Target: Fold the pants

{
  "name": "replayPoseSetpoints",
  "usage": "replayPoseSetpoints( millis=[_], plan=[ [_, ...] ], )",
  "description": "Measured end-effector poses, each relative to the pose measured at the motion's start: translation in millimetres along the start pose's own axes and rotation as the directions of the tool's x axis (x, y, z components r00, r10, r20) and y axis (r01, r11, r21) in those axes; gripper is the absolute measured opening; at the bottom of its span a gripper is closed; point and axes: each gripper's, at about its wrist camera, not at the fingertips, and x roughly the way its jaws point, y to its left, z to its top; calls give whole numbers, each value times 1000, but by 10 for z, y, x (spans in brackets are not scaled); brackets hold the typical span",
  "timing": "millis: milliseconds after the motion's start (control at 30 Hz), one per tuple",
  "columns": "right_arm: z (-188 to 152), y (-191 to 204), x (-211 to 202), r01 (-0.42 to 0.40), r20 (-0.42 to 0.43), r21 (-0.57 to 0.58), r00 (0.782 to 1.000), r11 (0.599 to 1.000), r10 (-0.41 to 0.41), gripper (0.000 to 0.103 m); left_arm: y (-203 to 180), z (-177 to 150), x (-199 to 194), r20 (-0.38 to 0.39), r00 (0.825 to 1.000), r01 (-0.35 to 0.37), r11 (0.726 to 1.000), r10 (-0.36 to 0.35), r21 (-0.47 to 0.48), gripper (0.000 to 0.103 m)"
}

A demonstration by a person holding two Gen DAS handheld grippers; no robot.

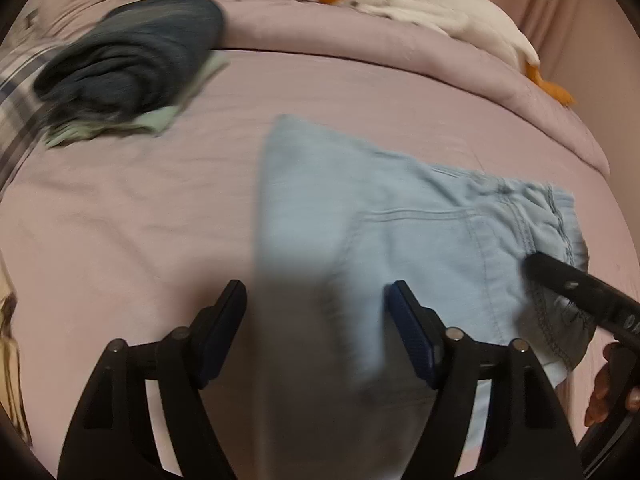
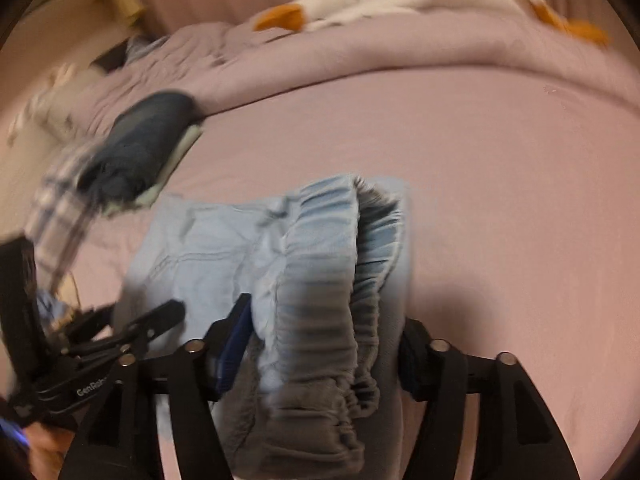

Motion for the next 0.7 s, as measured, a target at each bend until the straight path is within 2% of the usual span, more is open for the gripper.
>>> replayPoseSetpoints(
  millis=[67, 133, 200, 233, 300, 367, 467, 533, 700],
  plan=[
    [-73, -71, -162, 6, 40, 30, 999, 1000, -7, 67, 83, -59, -118, 23, 999, -32, 999, 32, -14, 84],
    [-130, -52, -336, 58, 98, 2, 993, 998, -58, 70, 123, -118, -181, 35, 997, -66, 998, 66, -1, 93],
    [-183, -9, -452, 86, 129, -42, 988, 995, -80, 74, 125, -150, -120, 9, 997, -78, 996, 78, 30, 95],
    [-214, 20, -429, 109, 108, -71, 989, 991, -101, 74, 136, -169, -74, -7, 997, -82, 996, 82, 34, 95],
    [-298, 49, -292, 213, 55, -119, 977, 970, -208, 74, 138, -199, 10, -37, 995, -88, 996, 89, 28, 96],
    [-357, 19, -153, 249, 8, -134, 968, 959, -250, 74, 117, -193, -1, -48, 993, -111, 994, 112, 16, 96],
    [-358, -3, -253, 213, 4, -92, 977, 973, -213, 74, -23, -190, -246, 17, 989, -149, 986, 148, 69, 96],
    [-396, 45, -434, 185, 30, -107, 983, 977, -183, 74, -84, -227, -438, 54, 987, -157, 984, 152, 87, 102],
    [-559, 310, -948, 164, 98, -179, 984, 970, -149, 74, -164, -324, -1024, 110, 990, -98, 993, 92, 58, 102]
  ],
)
